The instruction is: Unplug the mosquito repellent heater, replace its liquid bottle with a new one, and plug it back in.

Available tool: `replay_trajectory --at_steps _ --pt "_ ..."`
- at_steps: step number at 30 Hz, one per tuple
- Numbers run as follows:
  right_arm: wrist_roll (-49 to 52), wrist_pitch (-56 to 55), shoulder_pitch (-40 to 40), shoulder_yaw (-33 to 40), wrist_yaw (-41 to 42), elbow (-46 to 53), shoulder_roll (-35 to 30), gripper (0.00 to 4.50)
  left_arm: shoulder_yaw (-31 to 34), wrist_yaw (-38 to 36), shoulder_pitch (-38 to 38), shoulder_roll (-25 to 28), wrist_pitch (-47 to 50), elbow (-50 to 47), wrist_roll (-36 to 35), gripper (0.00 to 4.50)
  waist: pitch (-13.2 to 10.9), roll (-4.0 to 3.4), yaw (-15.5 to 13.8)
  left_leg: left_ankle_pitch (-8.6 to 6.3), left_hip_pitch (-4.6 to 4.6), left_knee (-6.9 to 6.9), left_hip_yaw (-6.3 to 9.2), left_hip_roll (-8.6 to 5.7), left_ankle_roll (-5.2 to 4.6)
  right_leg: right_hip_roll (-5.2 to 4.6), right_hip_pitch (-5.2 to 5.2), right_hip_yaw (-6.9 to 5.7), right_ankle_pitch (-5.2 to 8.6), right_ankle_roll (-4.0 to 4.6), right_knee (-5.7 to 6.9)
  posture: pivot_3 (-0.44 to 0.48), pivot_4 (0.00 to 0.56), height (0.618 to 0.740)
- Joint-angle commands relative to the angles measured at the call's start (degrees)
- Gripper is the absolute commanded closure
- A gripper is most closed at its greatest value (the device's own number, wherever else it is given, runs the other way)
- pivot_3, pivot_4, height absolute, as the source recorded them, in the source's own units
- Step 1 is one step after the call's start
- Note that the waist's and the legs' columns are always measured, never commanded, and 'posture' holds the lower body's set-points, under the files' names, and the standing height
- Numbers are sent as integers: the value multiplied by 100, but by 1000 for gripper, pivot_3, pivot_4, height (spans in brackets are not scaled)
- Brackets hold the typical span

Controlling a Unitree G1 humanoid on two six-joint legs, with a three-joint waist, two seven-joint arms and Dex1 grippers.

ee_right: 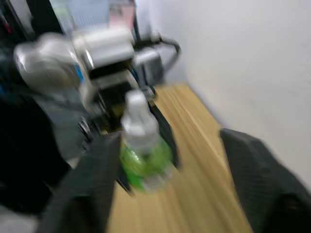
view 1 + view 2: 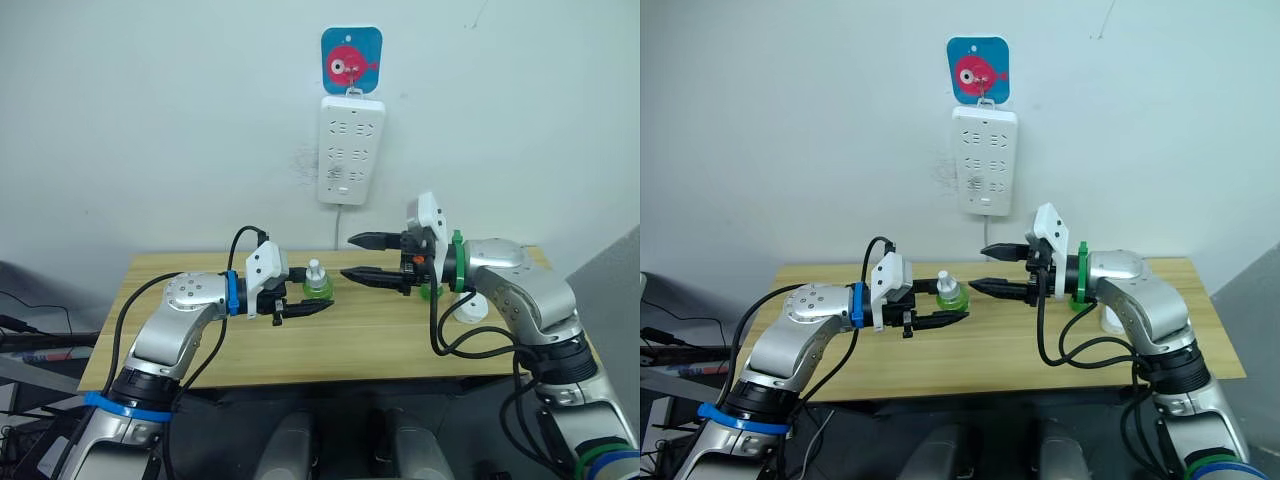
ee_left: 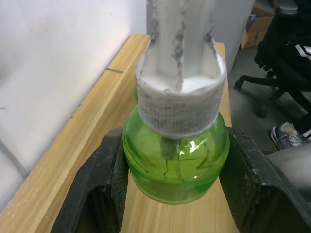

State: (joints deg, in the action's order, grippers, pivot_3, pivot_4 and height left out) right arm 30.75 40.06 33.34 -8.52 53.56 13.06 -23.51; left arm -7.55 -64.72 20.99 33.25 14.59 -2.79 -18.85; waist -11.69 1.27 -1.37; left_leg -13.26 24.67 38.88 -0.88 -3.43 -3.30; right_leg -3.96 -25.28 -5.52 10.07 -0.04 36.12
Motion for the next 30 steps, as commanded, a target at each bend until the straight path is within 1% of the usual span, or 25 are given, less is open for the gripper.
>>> replay_trajectory --at_steps 1,5,10,13,17,19,22,25,28,30 --pt "90 135 131 -169 -244 368 214 1601 -27 -48 105 -36 -38 -132 -50 2252 0 0 -2 0 0 1 0 -1 0 -1 1 1 0 0 -1 17 142 740" --pt "12 93 194 -343 -354 310 465 1601 -38 -72 100 -31 -16 -159 -50 2252 0 0 -20 -1 0 3 0 -8 -2 -4 3 2 0 0 -5 23 145 740" --pt "-210 -179 209 -584 -311 159 543 1601 -54 -69 77 -31 32 -237 -64 2252 0 0 -17 0 0 4 1 -8 -1 -3 2 0 0 -1 -3 35 153 740" --pt "-302 -353 192 -662 -233 63 537 2225 -71 -96 38 -2 51 -285 -68 2252 0 0 -15 2 0 3 1 -8 2 -2 2 0 0 -1 -3 41 156 740" --pt "-371 -528 87 -753 -120 139 450 3672 -49 -82 -22 17 91 -356 -89 2252 0 0 -16 2 0 3 1 -8 3 -2 3 0 1 -1 -3 44 159 740" --pt "-321 -503 21 -758 -105 245 437 4307 -41 -72 -60 22 111 -394 -87 2252 0 0 -16 2 0 3 1 -8 2 -2 3 1 1 -1 -3 44 160 740" --pt "-147 -368 35 -667 -69 368 448 4306 -37 -57 -117 28 106 -422 -68 2252 0 0 -15 1 0 3 2 -7 1 -2 2 0 1 -1 -3 46 164 740" --pt "451 178 313 -191 -300 553 583 4306 9 -4 -179 39 114 -416 -55 2252 -1 -1 -15 -2 0 3 5 -7 -4 -2 3 -1 1 -1 -4 49 168 740" --pt "1004 676 713 592 -955 535 743 4306 137 107 -317 92 105 -337 -52 2252 -2 -2 -11 -3 0 2 7 -7 -6 -3 0 0 1 -1 -3 48 171 740" --pt "1198 861 816 1009 -1448 493 837 4306 210 162 -450 147 67 -321 -50 2252 -1 -2 -12 -4 0 -1 12 -7 -5 -2 -1 -4 1 -1 -4 48 172 740"
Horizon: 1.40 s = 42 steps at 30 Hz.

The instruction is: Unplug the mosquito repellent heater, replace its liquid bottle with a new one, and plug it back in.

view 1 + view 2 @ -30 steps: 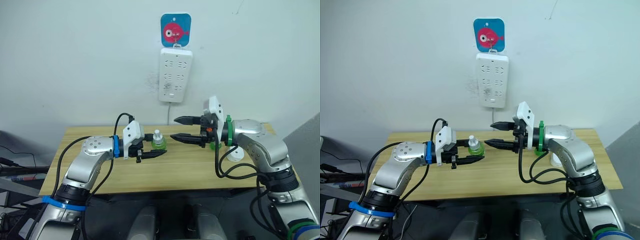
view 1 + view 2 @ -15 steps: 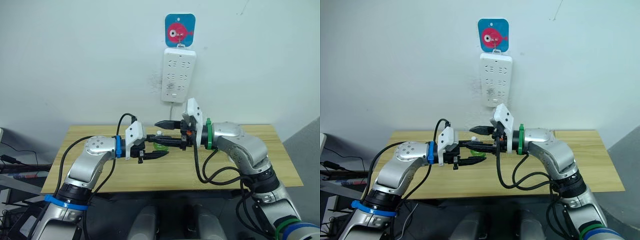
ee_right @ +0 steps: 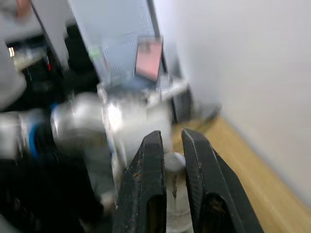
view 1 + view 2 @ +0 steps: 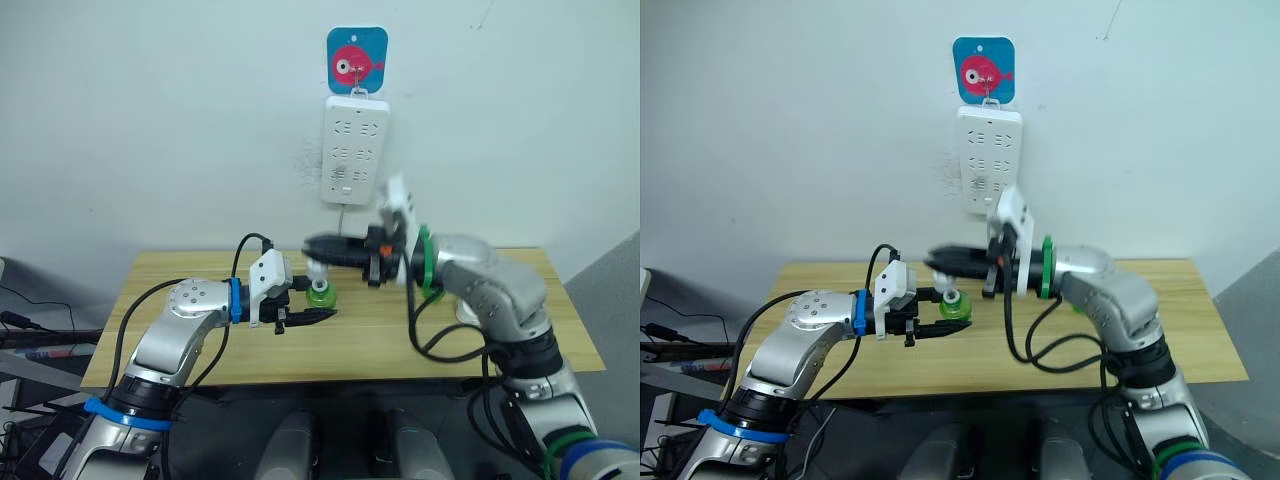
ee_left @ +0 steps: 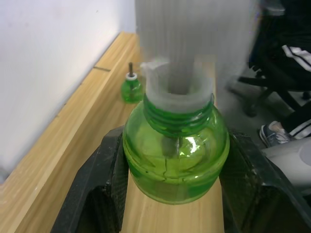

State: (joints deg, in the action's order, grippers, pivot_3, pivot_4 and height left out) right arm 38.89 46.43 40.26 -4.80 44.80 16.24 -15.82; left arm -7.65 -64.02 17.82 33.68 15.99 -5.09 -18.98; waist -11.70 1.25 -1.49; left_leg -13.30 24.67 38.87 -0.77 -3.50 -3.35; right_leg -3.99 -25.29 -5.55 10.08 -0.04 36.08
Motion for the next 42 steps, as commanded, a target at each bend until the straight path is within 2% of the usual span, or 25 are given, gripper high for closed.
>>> replay_trajectory --at_steps 1,4,8,11,15,17,21,24,31,35,39,42 --pt "127 59 22 710 -844 156 59 4306 252 140 -232 125 -139 -105 5 2252 0 0 -7 0 0 -1 3 0 0 0 0 -3 0 0 -1 45 174 740" --pt "-1036 -796 -479 263 -1242 99 -159 4306 329 282 -414 133 -156 -223 0 2252 0 -1 -34 -1 -1 -5 10 -3 3 0 0 1 1 1 -7 35 181 740" --pt "-2727 -3024 -1711 -245 -2436 -884 365 4306 415 581 -510 73 112 -536 -113 2252 -4 -6 -24 6 2 -6 5 -7 13 0 6 14 3 2 -4 32 193 740" --pt "-3389 -4194 -1955 -222 -3264 -1964 839 4306 458 721 -538 106 357 -784 -204 2252 -15 -20 10 13 1 -8 -2 -6 23 2 1 22 23 4 1 38 211 740" --pt "-3799 -5103 -1849 -43 -3967 -3124 1179 4306 540 832 -557 177 662 -1040 -321 2252 -40 -35 22 16 -4 -8 0 -3 28 12 1 26 34 -2 5 50 238 740" --pt "-3851 -5472 -1743 146 -4339 -4009 1323 4306 636 967 -674 221 879 -1287 -396 2252 -58 -41 24 15 -5 -8 2 0 27 16 2 26 36 1 4 63 253 740" --pt "-3967 -6091 -1463 308 -4633 -5194 1387 4306 832 1121 -1045 388 1287 -1847 -619 2252 -123 -52 23 14 -10 -15 5 2 26 20 5 27 44 13 3 85 285 740" --pt "-3986 -6381 -1246 423 -4743 -5796 1383 4306 1002 1239 -1227 504 1515 -2092 -751 2252 -270 -63 14 9 -14 -15 7 3 18 19 9 26 61 41 5 105 310 740" --pt "-3931 -6670 -1067 523 -4607 -6551 1474 4306 1202 1421 -1493 637 1819 -2463 -977 2252 -410 -73 12 9 -15 -20 12 7 18 22 6 22 69 51 15 131 330 740" --pt "-4056 -6910 -1096 456 -4506 -6582 1436 2846 1216 1513 -1484 626 1864 -2465 -1011 2252 -440 -76 3 11 -16 -28 14 7 21 22 4 18 68 50 15 134 329 740" --pt "-4038 -6933 -1246 390 -4251 -6092 1345 1423 1175 1553 -1483 587 1783 -2373 -1000 2252 -456 -78 4 13 -16 -32 15 7 25 22 3 19 72 54 14 108 315 740" --pt "-3790 -6579 -1509 258 -3648 -5076 1247 1423 1085 1563 -1409 496 1646 -2206 -946 2252 -456 -78 4 16 -16 -48 14 7 29 22 -1 20 61 36 7 94 307 740"
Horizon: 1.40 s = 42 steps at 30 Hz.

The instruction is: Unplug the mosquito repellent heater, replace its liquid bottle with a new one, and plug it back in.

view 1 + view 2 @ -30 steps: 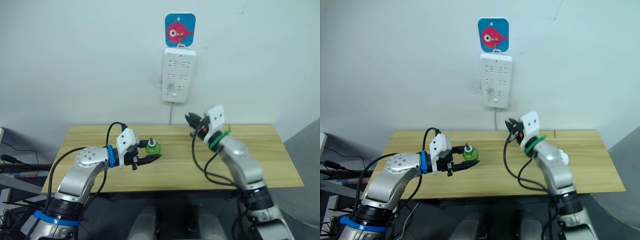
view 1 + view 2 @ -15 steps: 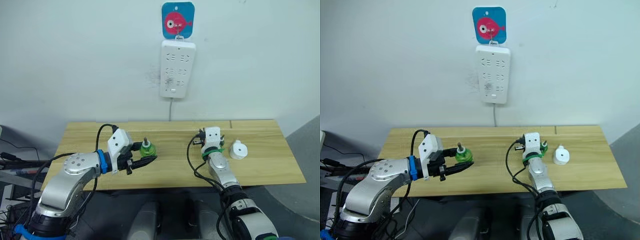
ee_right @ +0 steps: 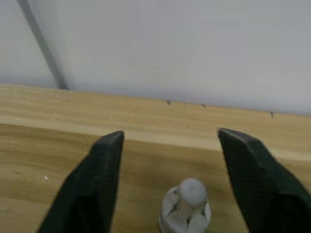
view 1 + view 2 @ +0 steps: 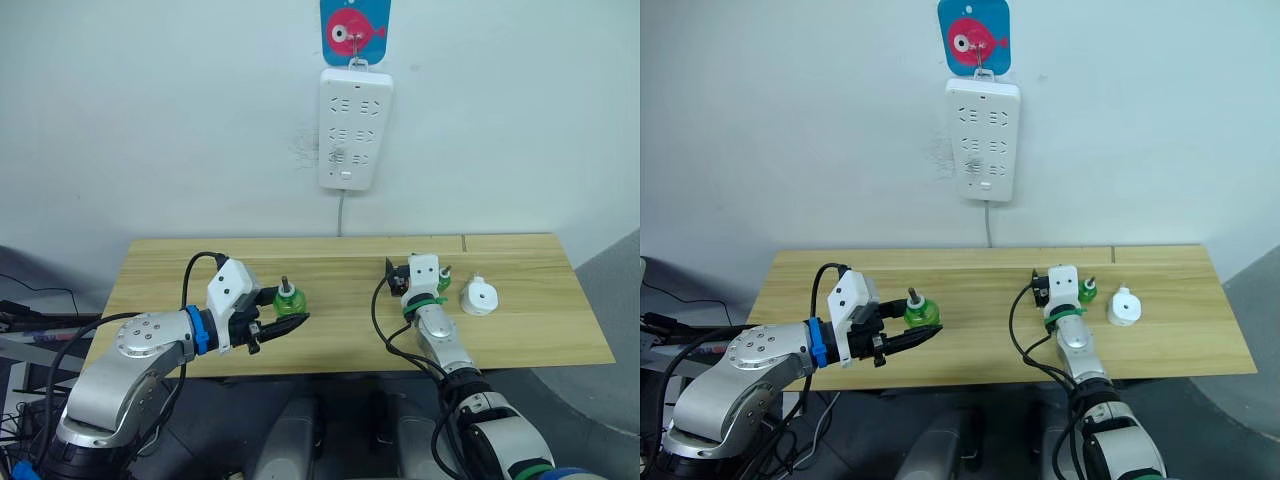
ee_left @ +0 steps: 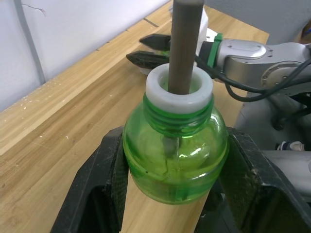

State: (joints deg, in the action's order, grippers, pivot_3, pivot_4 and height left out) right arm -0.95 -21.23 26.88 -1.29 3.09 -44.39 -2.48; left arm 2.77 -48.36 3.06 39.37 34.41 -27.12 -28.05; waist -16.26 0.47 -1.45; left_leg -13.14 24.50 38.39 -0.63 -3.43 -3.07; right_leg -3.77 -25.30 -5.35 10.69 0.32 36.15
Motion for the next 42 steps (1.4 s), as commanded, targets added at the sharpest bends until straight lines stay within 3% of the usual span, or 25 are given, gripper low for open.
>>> replay_trajectory --at_steps 1,4,8,13,21,31,38,42 --pt "300 371 -265 -148 759 1329 -105 1423 10 -10 96 -102 -244 52 -20 2252 0 0 2 1 -1 -5 1 0 2 0 0 0 -2 -3 -3 81 297 740" --pt "771 1364 -593 -610 1938 2711 -300 1423 -136 -130 240 -165 -452 278 57 2252 1 1 2 9 -6 -25 2 1 13 0 -1 -2 -3 -6 -8 60 275 740" --pt "2220 3797 -578 -1089 3697 5150 -1399 1423 -362 -526 784 -143 -974 887 279 2252 2 2 -1 12 -7 -32 6 6 18 2 -3 -10 -2 -5 -7 33 239 740" --pt "3314 5462 10 -1018 4458 6243 -2259 1423 -552 -979 1368 -160 -1309 1441 342 2252 26 30 -5 12 -6 -31 9 7 19 -1 1 -21 -4 -8 -14 18 199 740" --pt "3527 6228 595 -1214 3960 6407 -1601 1423 -751 -1202 1949 -413 -1652 1997 485 2252 68 72 -1 24 2 -33 9 9 41 -3 -2 -33 -6 -7 -14 8 167 740" --pt "2337 5159 287 -1758 4016 6108 -1677 1423 -744 -1212 1914 -498 -1617 1856 453 2252 106 87 -5 31 4 -27 7 3 51 -6 -2 -32 -9 -11 -11 21 156 740" --pt "2025 4652 421 -1777 4182 5666 -1500 3679 -707 -1139 1893 -598 -1644 1840 472 2252 144 94 -4 33 3 -28 9 4 55 -2 -2 -32 -10 -10 -9 28 152 740" --pt "1974 4554 565 -1728 4353 5420 -1433 3669 -723 -1103 1862 -631 -1660 1807 488 2252 165 104 -3 34 3 -27 9 4 54 -2 -1 -32 -12 -7 -8 29 152 740"
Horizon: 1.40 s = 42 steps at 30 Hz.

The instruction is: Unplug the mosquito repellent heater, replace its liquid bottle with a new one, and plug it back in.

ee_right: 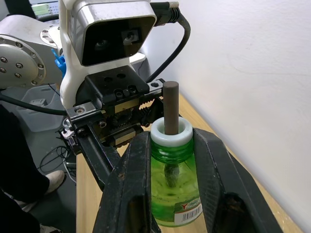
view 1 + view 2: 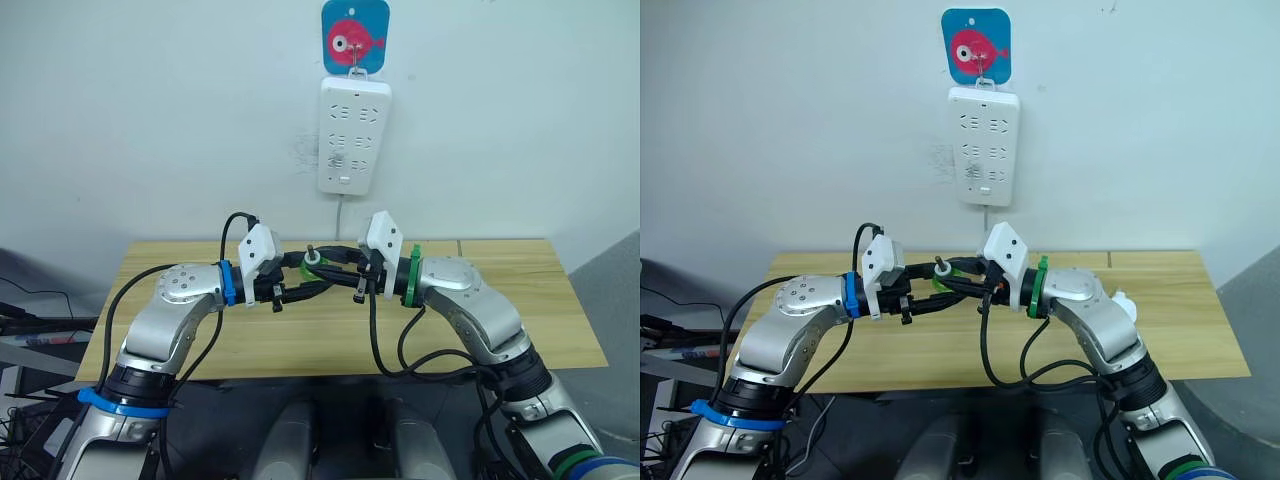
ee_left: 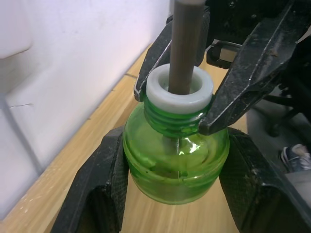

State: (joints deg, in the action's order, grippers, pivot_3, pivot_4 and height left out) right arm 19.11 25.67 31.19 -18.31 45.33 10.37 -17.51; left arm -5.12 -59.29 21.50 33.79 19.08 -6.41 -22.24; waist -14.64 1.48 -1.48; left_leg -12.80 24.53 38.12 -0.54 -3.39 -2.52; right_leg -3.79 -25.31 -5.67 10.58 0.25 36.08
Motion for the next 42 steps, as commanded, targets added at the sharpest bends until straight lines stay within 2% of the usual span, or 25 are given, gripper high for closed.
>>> replay_trajectory --at_steps 1,3,6,10,13,17,23,31,34,39,42 --pt "-31 -152 154 -14 160 -92 83 3669 63 -2 13 -78 -131 -270 -90 2252 4 4 0 0 0 1 0 0 0 0 0 0 -2 4 0 29 152 740" --pt "77 -75 194 86 180 -139 146 3669 87 59 3 -110 -193 -271 -56 2252 7 7 -1 0 0 1 0 0 0 0 0 0 -13 21 0 29 153 740" --pt "444 344 199 538 22 -125 211 3669 186 201 -69 -161 -184 -343 -99 1201 10 9 -2 0 0 1 0 0 0 0 0 0 -14 23 0 31 156 740" --pt "2193 2234 232 2160 -1263 11 740 3669 361 919 -273 -504 -340 -893 7 9 11 10 -4 0 0 2 2 0 1 -1 1 1 -17 27 2 39 164 740" --pt "3661 3238 342 3269 -2369 -89 1110 3669 343 1550 -416 -853 -525 -1252 260 0 12 10 -19 0 0 2 3 -1 3 -3 1 2 -18 29 2 44 164 740" --pt "5011 3789 352 3965 -3642 -110 1448 3669 232 2199 -479 -1333 -999 -1435 681 0 34 5 -9 1 -3 -3 -1 -1 2 -2 0 6 -21 34 6 37 165 740" --pt "6471 3840 345 3974 -4890 7 1567 3669 -15 2743 -353 -1938 -1283 -1226 969 0 57 -3 2 -12 -9 -1 -13 -1 -25 -2 0 16 -21 34 26 34 170 740" --pt "7290 3556 317 3552 -5514 68 1287 3669 -181 2986 -220 -2289 -1591 -1004 1087 0 96 -14 4 -14 -12 7 -21 0 -36 -1 1 19 -19 31 39 26 172 740" --pt "7470 3414 302 3445 -5618 74 1166 3669 -204 3006 -264 -2324 -1585 -1058 1065 558 96 -14 6 -14 -14 10 -24 0 -38 -1 0 23 -19 30 49 21 172 740" --pt "7673 3115 273 3314 -5794 69 1026 3669 -220 3057 -350 -2327 -1555 -1174 1040 2173 96 -13 8 -17 -16 19 -25 0 -42 -1 0 30 -17 28 67 20 174 740" --pt "7728 2954 271 3251 -5871 50 981 3669 -228 3085 -377 -2324 -1544 -1212 1044 2265 96 -13 7 -17 -16 23 -24 0 -43 0 0 30 -11 18 70 21 175 740"
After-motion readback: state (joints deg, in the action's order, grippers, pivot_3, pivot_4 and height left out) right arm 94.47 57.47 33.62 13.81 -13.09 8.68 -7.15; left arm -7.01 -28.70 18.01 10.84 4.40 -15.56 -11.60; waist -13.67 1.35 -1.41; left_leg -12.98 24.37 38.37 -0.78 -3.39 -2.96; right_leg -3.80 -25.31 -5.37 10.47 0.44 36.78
